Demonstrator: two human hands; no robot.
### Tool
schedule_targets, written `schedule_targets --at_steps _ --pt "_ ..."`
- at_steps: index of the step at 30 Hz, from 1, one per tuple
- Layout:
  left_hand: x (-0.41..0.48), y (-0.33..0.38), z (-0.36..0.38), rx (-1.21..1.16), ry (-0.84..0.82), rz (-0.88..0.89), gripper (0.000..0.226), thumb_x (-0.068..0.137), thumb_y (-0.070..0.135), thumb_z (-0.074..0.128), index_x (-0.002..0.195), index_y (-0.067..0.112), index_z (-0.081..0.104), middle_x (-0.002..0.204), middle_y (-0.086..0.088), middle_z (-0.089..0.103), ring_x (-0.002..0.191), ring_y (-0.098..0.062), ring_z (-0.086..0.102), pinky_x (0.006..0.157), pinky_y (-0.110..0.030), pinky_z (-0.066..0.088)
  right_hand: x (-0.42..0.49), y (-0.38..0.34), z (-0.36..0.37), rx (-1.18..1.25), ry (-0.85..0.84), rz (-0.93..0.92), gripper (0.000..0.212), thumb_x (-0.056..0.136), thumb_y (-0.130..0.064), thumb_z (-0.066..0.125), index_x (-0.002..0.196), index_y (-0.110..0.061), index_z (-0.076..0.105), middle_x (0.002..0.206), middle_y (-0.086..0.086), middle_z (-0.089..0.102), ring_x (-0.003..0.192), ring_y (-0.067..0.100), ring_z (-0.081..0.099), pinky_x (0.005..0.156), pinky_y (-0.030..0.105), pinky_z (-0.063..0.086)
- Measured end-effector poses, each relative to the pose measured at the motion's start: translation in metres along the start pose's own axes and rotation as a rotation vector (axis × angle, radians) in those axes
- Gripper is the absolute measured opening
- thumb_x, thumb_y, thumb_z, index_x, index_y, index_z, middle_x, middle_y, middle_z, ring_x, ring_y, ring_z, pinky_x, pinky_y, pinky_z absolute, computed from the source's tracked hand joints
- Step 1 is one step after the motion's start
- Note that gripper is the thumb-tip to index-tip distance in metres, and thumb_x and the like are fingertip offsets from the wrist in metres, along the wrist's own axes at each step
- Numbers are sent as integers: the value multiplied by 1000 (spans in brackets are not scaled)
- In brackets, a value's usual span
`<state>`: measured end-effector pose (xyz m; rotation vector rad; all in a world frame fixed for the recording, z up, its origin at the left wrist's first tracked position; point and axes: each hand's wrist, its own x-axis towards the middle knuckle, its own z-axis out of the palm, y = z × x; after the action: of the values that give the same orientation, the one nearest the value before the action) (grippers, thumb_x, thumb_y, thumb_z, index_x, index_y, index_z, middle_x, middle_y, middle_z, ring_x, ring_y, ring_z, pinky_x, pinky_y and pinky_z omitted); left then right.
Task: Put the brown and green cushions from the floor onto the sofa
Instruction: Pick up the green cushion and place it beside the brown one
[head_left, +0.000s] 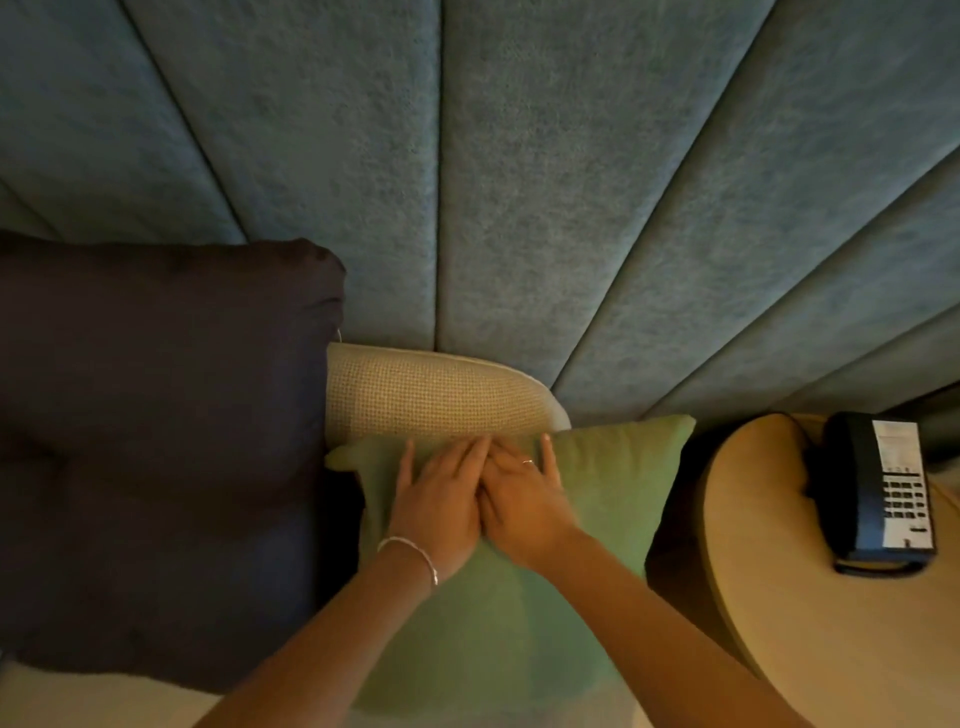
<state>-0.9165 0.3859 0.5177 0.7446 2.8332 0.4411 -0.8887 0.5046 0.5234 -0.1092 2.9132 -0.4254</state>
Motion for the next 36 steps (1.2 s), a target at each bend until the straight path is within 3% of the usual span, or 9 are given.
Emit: schedule_targets --at_steps 8,12,15,17,19,21,24,30,36 --pt "-9 -99 23 185 -149 -80 81 81 53 -16 146 27 24 157 -2 23 136 -21 35 115 -34 4 -32 144 -25 20 33 495 47 94 -46 30 135 -26 43 147 3 41 139 22 26 112 54 6" --pt "-18 -75 41 -602 25 -374 49 97 35 27 144 22 29 157 -5 18 139 -21 28 112 -31 21 -44 144 -28 473 145 507 44 96 -33 38 138 -18 39 152 11 30 140 20 20 115 29 14" --pt "-30 -62 42 -1219 350 -876 50 93 36 44 138 15 41 140 -4 45 120 -18 46 98 -29 35 -48 139 -36 805 553 655 40 98 -22 36 135 -7 42 145 23 36 124 23 34 73 -11 22" --pt "-37 -57 48 -1558 274 -1091 57 84 52 47 129 18 53 130 -4 57 113 -21 54 99 -36 41 -52 137 -28 986 648 785 42 96 -24 40 133 -3 43 144 18 36 119 27 42 63 -7 28" --pt "-35 -48 48 -1688 149 -1135 64 76 65 46 117 19 63 117 -9 66 108 -28 59 100 -44 43 -51 128 -9 1276 527 984 47 95 -35 40 134 -9 42 142 11 42 121 28 45 86 11 35" --pt "-26 -39 41 -1617 151 -1101 66 72 70 45 106 17 65 114 -12 66 103 -29 60 98 -44 44 -48 111 7 1466 352 1061 67 82 -64 43 130 -18 47 126 13 56 114 30 53 99 39 39" --pt "-8 -44 24 -1421 226 -1077 86 56 78 45 116 18 59 118 -4 57 103 -22 52 100 -40 39 -43 95 11 1495 260 927 90 55 -81 56 129 -32 47 118 3 63 106 25 61 94 50 46" --pt "0 -57 31 -998 191 -890 52 84 49 51 120 12 59 124 -18 60 114 -36 54 95 -36 38 -41 78 33 1281 296 856 94 51 -70 65 134 -41 32 107 -12 53 93 11 53 83 33 42" --pt "0 -68 31 -1029 288 -938 42 88 36 51 116 6 61 117 -22 62 108 -38 56 90 -35 40 -46 95 18 1237 281 802 100 49 -72 69 134 -37 31 114 -11 53 99 9 54 77 28 42"
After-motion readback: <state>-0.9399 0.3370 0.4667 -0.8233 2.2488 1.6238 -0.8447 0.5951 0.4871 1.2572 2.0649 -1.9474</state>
